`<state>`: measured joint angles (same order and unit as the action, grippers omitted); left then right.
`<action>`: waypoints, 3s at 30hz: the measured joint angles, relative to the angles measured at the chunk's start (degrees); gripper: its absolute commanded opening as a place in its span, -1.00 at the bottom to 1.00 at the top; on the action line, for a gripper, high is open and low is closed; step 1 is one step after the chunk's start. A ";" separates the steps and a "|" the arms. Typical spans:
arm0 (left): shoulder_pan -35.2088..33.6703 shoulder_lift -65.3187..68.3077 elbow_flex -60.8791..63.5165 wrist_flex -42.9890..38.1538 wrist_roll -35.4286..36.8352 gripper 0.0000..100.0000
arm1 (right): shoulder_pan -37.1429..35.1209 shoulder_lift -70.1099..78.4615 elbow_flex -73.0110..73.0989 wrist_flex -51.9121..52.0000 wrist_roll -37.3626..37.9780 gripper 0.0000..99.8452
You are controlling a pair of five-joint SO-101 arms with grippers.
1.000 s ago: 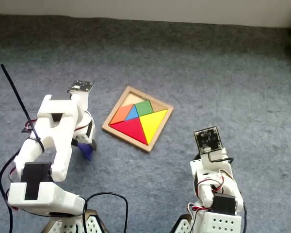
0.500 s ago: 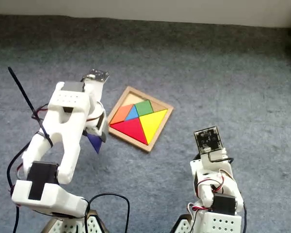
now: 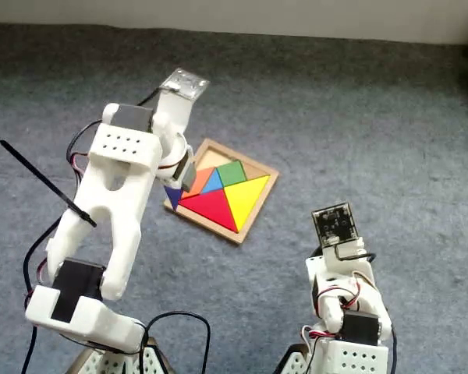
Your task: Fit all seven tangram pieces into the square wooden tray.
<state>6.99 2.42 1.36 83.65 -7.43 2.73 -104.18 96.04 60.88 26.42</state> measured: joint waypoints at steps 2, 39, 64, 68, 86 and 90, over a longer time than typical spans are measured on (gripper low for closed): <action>1.23 0.88 -1.76 0.00 -0.53 -0.65 | 0.00 0.00 0.00 0.00 0.00 -0.87; 1.49 51.43 -62.07 14.07 -38.51 -0.65 | 0.00 0.00 0.00 0.00 0.00 -0.87; 4.66 52.84 -68.04 16.35 -33.67 -0.73 | 0.00 0.00 0.00 0.00 0.00 -0.87; 4.75 52.84 -68.04 16.53 -31.21 -0.78 | 0.00 0.00 0.00 0.00 0.00 -0.87; 5.89 55.65 -65.41 16.53 -24.70 -0.82 | 0.00 0.00 0.00 0.00 0.00 -0.87; 6.77 54.86 -63.38 16.53 -23.56 -0.82 | 0.00 0.00 0.00 0.00 0.00 -0.87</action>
<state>13.76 57.27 -62.02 100.18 -30.99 2.73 -104.18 96.04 60.88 26.42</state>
